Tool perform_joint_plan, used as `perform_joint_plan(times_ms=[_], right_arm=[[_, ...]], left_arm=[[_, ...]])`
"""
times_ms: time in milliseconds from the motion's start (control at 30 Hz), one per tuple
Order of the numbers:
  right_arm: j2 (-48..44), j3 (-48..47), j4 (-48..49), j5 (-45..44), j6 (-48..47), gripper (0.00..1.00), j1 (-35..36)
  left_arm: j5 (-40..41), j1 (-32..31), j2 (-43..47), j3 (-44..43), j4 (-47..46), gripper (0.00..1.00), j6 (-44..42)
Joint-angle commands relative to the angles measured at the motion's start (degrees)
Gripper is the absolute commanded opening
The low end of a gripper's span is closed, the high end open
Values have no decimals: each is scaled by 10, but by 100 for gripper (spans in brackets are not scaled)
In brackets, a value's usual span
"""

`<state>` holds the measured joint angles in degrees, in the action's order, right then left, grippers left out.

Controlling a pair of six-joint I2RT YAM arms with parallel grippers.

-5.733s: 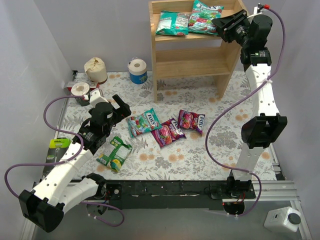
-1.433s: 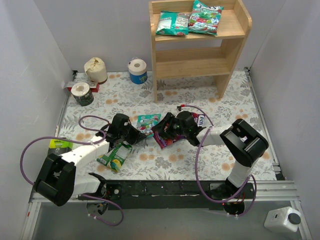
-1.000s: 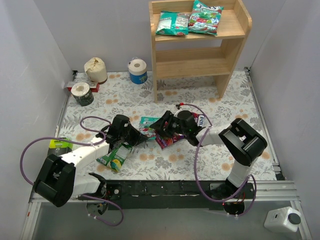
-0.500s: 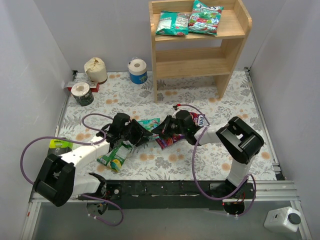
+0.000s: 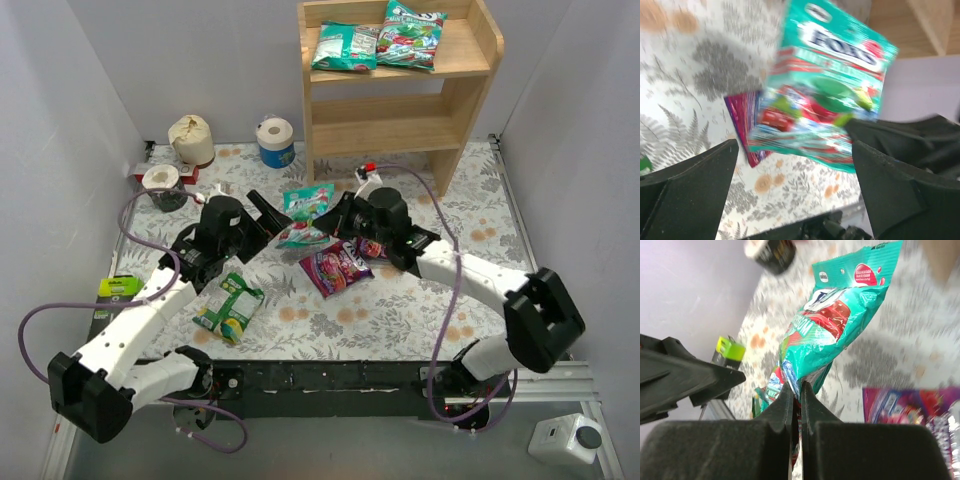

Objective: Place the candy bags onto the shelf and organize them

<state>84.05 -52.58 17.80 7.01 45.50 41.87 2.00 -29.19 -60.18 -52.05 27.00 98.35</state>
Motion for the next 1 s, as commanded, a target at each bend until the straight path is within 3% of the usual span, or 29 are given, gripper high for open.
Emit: perform_joint_plan(times_ms=[0, 233, 600, 800, 967], right_arm=[[-106, -100, -60, -83, -146, 1, -17], [-172, -252, -120, -139, -283, 1, -97], [-123, -418, -102, -113, -369, 1, -266], [-50, -515, -132, -21, -443, 1, -345], [16, -601, -167, 56, -447, 1, -403]], left_arm=[[99, 3, 16, -82, 94, 98, -97], [56, 3, -5, -121, 83, 98, -231], [23, 3, -14, -73, 19, 98, -312], [-4, 4, -9, -55, -7, 98, -337], [-16, 11, -14, -53, -23, 98, -337]])
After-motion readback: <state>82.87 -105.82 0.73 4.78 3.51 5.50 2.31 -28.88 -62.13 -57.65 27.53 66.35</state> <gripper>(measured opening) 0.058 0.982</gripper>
